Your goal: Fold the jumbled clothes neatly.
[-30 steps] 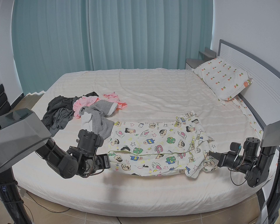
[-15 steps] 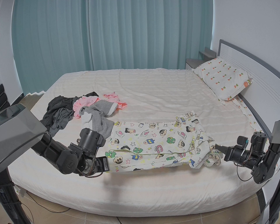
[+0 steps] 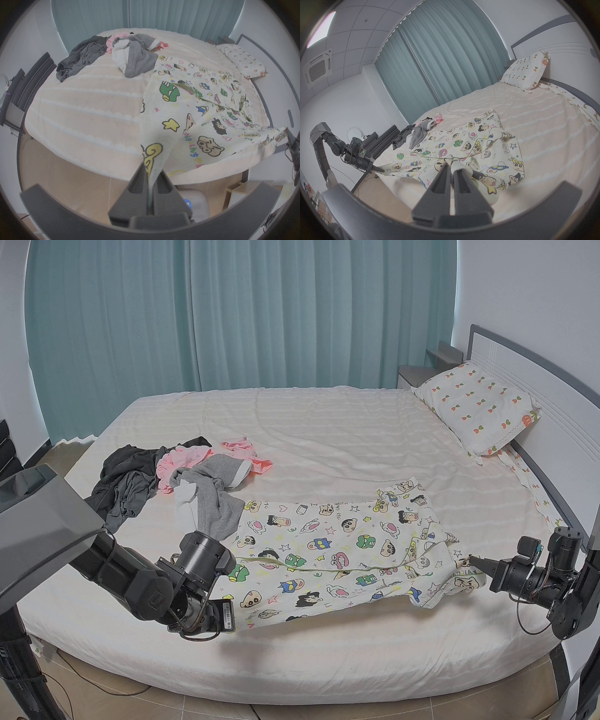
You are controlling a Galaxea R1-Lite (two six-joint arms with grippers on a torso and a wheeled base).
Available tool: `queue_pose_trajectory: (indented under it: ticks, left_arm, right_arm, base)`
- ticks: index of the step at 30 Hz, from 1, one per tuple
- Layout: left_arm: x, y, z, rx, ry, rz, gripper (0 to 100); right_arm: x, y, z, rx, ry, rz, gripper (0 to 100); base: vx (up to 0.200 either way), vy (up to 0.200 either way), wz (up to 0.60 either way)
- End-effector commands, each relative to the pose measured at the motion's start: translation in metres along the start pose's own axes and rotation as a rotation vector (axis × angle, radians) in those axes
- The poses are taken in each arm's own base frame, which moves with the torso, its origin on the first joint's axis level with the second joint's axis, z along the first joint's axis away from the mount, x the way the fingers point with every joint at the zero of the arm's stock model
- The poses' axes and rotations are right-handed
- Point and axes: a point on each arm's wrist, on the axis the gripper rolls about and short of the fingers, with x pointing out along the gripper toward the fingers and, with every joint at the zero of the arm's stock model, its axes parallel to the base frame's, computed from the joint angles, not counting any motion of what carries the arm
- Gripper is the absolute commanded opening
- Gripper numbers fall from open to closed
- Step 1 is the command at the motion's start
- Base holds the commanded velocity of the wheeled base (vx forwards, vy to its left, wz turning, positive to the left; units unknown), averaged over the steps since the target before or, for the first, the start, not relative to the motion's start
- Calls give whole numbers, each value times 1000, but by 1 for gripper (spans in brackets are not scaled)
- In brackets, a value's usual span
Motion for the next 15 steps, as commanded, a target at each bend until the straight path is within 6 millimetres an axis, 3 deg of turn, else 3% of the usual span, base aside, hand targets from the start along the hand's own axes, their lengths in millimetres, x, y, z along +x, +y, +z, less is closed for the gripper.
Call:
queue_pose_trajectory:
  ticks: [1, 15]
  left_arm:
    - [0, 0, -2, 5, 19, -1, 0]
    - [3, 4, -14, 22, 98, 7, 0]
  right_arm:
    - [-5, 1, -3, 8, 13, -2, 0]
    - [-16, 4, -7, 22, 29, 8, 0]
  base:
    - [0, 0, 0]
    - [0, 0, 0]
